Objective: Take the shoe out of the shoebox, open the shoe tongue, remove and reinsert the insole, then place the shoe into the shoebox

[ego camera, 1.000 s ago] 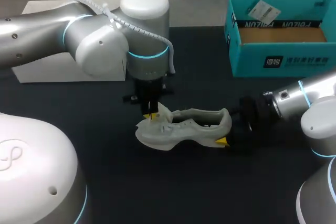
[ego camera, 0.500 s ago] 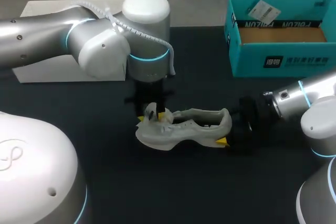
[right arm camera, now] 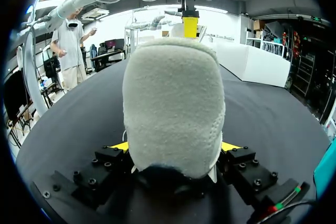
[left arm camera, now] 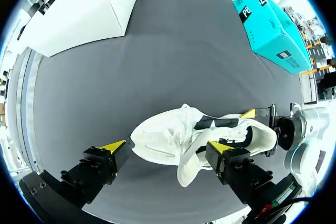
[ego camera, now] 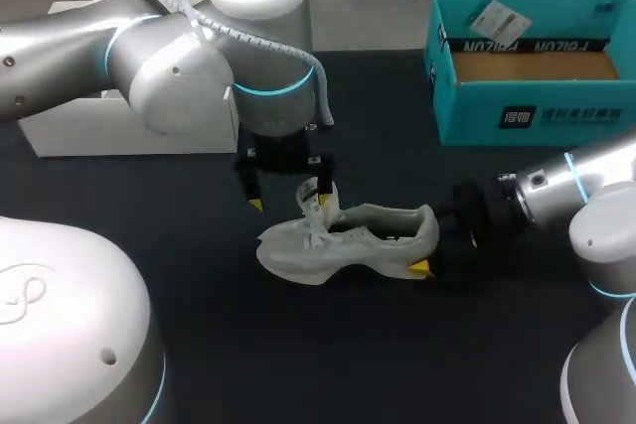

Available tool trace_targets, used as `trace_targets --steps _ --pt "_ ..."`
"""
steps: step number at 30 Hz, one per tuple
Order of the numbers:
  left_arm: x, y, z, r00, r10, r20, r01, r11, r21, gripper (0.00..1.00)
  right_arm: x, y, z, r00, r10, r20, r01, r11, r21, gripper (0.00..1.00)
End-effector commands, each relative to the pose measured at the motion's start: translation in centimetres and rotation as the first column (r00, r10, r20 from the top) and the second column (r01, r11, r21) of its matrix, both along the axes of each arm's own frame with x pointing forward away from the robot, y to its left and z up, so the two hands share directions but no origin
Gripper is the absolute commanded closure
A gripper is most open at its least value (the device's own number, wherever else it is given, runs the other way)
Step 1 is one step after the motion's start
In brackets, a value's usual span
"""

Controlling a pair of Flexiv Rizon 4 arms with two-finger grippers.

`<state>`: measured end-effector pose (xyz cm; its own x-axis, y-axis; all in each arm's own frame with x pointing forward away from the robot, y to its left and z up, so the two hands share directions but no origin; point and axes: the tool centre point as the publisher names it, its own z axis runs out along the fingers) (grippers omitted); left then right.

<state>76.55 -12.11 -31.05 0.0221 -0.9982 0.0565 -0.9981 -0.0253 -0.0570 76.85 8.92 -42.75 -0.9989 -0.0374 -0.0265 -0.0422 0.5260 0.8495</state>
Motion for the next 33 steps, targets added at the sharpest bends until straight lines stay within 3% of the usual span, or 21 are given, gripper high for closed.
trace_targets --steps 1,4,7,10,17,33 --pt "-0.1 0.2 1.3 0.982 -0.189 0.003 0.189 0.981 -0.039 0.0 0.0 0.0 0.0 1.0 -0.002 0.002 0.002 1.0 -0.001 1.0" --pt "-0.2 -0.5 2.0 0.889 -0.458 0.016 0.459 0.887 -0.061 0.0 0.0 0.0 0.0 1.0 -0.002 0.002 0.002 1.0 -0.001 1.0" --pt "-0.3 -1.0 2.4 0.715 -0.699 0.035 0.699 0.712 -0.065 0.0 0.0 0.0 0.0 1.0 -0.002 0.002 0.002 1.0 -0.001 1.0" --pt "-0.2 -1.4 3.1 0.604 -0.796 0.039 0.794 0.597 -0.115 0.0 0.0 0.0 0.0 1.0 -0.002 0.002 0.002 1.0 -0.001 1.0" --pt "-1.0 -2.1 5.1 0.346 -0.93 0.124 0.938 0.341 -0.057 0.0 0.0 0.0 0.0 1.0 -0.002 0.002 0.002 1.0 -0.001 1.0" --pt "-1.3 -2.5 5.2 0.346 -0.927 0.149 0.938 0.341 -0.058 0.0 0.0 0.0 0.0 1.0 -0.002 0.002 0.002 1.0 -0.001 1.0"
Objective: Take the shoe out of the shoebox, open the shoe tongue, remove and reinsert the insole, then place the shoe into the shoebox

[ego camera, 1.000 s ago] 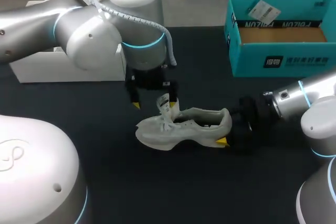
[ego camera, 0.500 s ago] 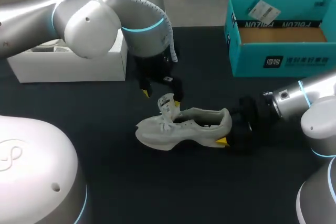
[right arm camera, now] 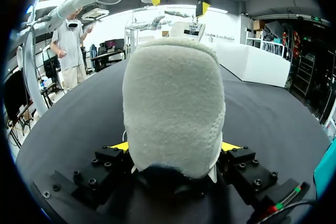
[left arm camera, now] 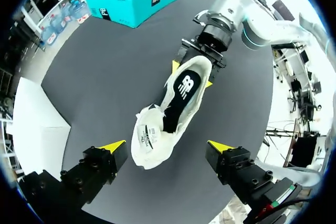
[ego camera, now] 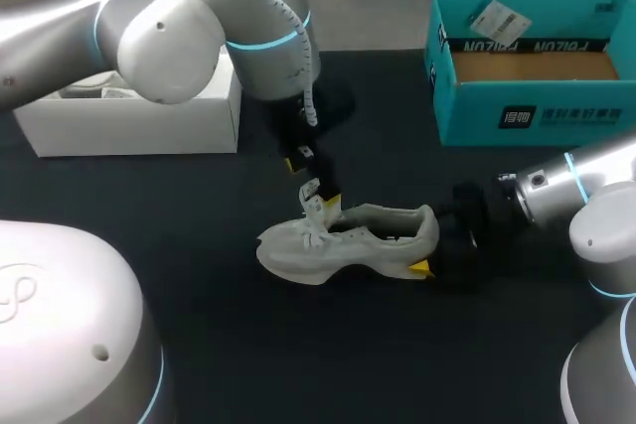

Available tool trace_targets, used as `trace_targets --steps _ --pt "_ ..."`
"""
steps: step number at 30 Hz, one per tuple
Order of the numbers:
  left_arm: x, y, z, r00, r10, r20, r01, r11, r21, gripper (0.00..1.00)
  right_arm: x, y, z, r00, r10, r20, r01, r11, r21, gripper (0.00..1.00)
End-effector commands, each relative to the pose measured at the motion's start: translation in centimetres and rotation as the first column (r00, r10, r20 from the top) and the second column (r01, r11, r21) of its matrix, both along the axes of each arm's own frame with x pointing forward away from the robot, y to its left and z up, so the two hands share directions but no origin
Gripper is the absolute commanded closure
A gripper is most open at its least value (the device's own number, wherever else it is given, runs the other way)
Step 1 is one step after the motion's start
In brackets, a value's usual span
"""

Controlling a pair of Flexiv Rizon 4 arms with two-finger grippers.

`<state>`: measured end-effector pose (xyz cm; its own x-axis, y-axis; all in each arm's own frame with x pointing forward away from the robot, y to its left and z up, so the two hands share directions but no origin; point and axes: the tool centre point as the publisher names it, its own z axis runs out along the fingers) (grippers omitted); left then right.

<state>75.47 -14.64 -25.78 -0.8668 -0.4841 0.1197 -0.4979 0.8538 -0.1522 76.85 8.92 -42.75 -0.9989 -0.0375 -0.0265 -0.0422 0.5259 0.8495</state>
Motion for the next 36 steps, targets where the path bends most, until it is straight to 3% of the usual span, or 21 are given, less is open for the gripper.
trace_targets --steps 1,5,6,7,9,15,24,30,36 --pt "-0.3 -0.2 0.0 0.988 -0.152 0.033 0.153 0.988 -0.034 0.0 0.0 0.0 0.0 1.0 -0.002 0.002 0.002 1.0 -0.001 1.0" --pt "0.2 -1.3 0.1 0.983 -0.179 0.043 0.18 0.983 -0.027 0.03 0.0 0.0 0.0 1.0 -0.002 0.002 0.002 1.0 -0.001 1.0" --pt "0.3 -1.6 0.1 0.98 -0.194 0.054 0.196 0.98 -0.024 0.27 0.0 0.0 0.0 1.0 -0.002 0.002 0.002 1.0 -0.001 1.0" --pt "0.5 -2.0 0.0 0.979 -0.198 0.058 0.199 0.98 -0.025 0.65 0.0 0.0 0.0 1.0 -0.002 0.002 0.002 1.0 -0.001 1.0" --pt "0.8 -2.7 -0.3 0.973 -0.221 0.066 0.223 0.975 -0.022 1.0 0.0 0.0 0.0 1.0 -0.002 0.002 0.002 1.0 -0.001 1.0" --pt "1.2 -4.9 -1.3 0.963 -0.244 0.116 0.25 0.968 -0.035 1.0 0.0 0.0 0.0 1.0 -0.002 0.002 0.002 1.0 -0.001 1.0" --pt "0.1 -8.0 -3.1 0.937 -0.319 0.146 0.325 0.945 -0.024 1.0 0.0 0.0 0.0 1.0 -0.002 0.002 0.002 1.0 -0.001 1.0" --pt "-0.6 -8.6 -5.0 0.923 -0.363 0.13 0.365 0.931 0.005 1.0 0.0 0.0 0.0 1.0 -0.002 0.002 0.002 1.0 -0.001 1.0" --pt "-0.6 -8.6 -5.0 0.923 -0.363 0.13 0.365 0.931 0.005 1.0 0.0 0.0 0.0 1.0 -0.002 0.002 0.002 1.0 -0.001 1.0"
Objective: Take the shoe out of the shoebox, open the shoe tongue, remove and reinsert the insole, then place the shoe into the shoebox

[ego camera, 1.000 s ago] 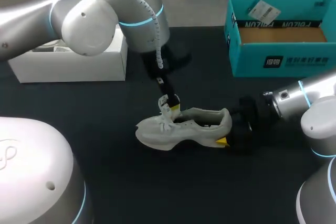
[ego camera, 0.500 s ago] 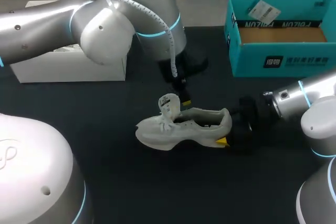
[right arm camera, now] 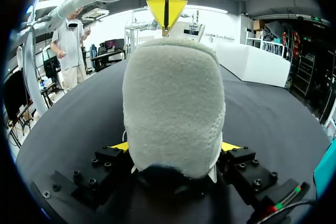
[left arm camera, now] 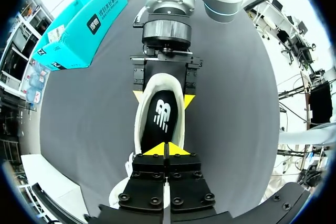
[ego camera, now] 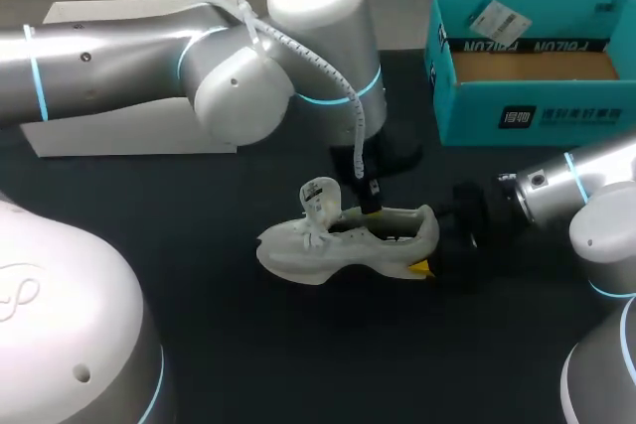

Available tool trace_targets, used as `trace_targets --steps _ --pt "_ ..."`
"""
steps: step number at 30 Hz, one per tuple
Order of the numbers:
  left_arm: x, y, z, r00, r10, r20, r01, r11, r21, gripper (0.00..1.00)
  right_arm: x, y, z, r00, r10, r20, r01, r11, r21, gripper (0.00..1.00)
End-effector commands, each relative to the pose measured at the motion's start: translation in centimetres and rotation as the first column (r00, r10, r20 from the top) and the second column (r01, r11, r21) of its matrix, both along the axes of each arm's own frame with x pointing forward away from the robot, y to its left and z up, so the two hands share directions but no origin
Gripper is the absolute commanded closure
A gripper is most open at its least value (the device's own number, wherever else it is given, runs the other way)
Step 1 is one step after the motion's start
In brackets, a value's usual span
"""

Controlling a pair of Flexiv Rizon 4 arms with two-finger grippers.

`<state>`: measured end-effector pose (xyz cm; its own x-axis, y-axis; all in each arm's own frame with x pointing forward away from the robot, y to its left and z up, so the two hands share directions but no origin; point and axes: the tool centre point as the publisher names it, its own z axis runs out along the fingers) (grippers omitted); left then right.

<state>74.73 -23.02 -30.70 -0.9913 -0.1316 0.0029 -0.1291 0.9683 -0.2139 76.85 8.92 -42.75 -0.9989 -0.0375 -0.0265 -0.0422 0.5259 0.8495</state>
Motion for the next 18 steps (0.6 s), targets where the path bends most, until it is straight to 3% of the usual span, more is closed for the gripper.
trace_targets --steps 1,13,18 --pt "0.1 -0.2 -0.1 1.0 0.0 -0.001 0.0 1.0 0.002 1.0 0.0 0.0 0.0 1.0 -0.002 0.002 0.002 1.0 -0.001 1.0" --pt "0.1 -0.2 -0.1 1.0 0.0 -0.001 0.0 1.0 0.002 1.0 0.0 0.0 0.0 1.0 -0.002 0.002 0.002 1.0 -0.001 1.0" --pt "0.6 -1.4 -1.5 1.0 -0.02 0.001 0.02 1.0 -0.022 1.0 0.0 0.0 0.0 1.0 -0.002 0.002 0.002 1.0 -0.001 1.0"
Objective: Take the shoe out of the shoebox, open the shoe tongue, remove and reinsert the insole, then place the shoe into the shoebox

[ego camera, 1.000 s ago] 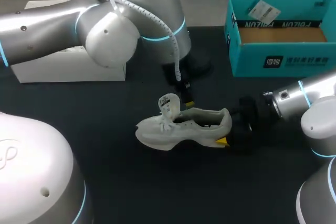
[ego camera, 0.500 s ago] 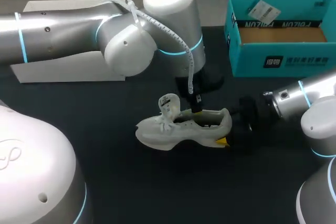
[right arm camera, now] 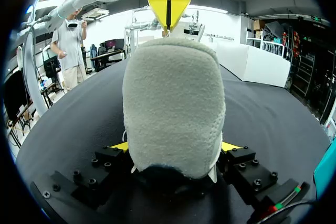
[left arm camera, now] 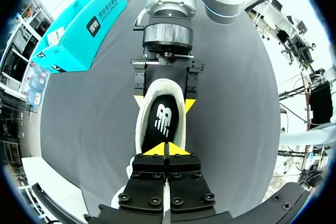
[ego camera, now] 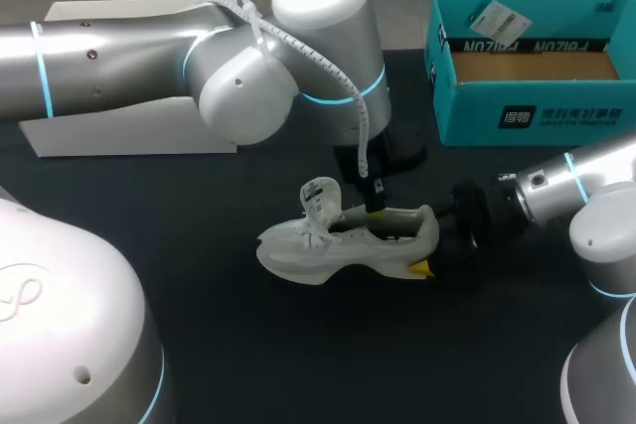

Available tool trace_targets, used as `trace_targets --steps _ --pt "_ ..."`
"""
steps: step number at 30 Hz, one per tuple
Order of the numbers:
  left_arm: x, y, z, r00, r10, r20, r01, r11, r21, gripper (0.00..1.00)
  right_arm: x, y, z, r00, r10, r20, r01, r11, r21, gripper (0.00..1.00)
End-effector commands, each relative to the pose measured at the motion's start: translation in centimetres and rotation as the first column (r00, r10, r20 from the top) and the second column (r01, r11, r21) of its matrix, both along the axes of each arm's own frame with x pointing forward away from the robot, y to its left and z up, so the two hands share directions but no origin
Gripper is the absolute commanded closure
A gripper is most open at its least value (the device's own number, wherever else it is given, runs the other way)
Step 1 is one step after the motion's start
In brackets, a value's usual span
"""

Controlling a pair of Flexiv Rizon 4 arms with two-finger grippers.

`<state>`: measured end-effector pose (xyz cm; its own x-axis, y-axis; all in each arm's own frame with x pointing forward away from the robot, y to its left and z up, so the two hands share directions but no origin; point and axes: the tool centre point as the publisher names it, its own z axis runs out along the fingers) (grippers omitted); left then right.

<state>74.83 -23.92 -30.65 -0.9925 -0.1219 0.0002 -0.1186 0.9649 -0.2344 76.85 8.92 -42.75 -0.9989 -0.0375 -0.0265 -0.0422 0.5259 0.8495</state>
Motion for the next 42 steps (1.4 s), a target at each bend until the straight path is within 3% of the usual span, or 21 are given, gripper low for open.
trace_targets --steps 1,13,29,38,39,40,41,42 --pt "0.6 -0.7 -1.8 0.999 -0.032 -0.006 0.032 0.999 0.0 1.0 0.0 0.0 0.0 1.0 -0.002 0.002 0.002 1.0 -0.001 1.0" --pt "1.2 -1.5 -4.7 0.987 -0.156 -0.032 0.156 0.988 -0.008 1.0 0.0 0.0 0.0 1.0 -0.002 0.002 0.002 1.0 -0.001 1.0" --pt "-1.0 1.0 -6.5 0.986 -0.167 -0.025 0.169 0.983 0.069 1.0 0.0 0.0 0.0 1.0 -0.002 0.002 0.002 1.0 -0.001 1.0" --pt "-1.0 0.2 -8.1 0.983 -0.179 -0.042 0.182 0.979 0.088 1.0 0.0 0.0 0.0 1.0 -0.002 0.002 0.002 1.0 -0.001 1.0" --pt "-1.0 0.1 -8.3 0.984 -0.175 -0.039 0.178 0.98 0.093 0.94 0.0 0.0 0.0 1.0 -0.002 0.002 0.002 1.0 -0.001 1.0" --pt "-0.9 0.1 -8.4 0.983 -0.177 -0.043 0.18 0.979 0.091 0.72 0.0 0.0 0.0 1.0 -0.002 0.002 0.002 1.0 -0.001 1.0" --pt "-0.8 0.0 -8.5 0.983 -0.179 -0.042 0.182 0.979 0.094 0.7 0.0 0.0 0.0 1.0 -0.002 0.002 0.002 1.0 -0.001 1.0" --pt "-0.7 -0.1 -8.6 0.983 -0.178 -0.041 0.182 0.979 0.095 0.76 0.0 0.0 0.0 1.0 -0.002 0.002 0.002 1.0 -0.001 1.0"
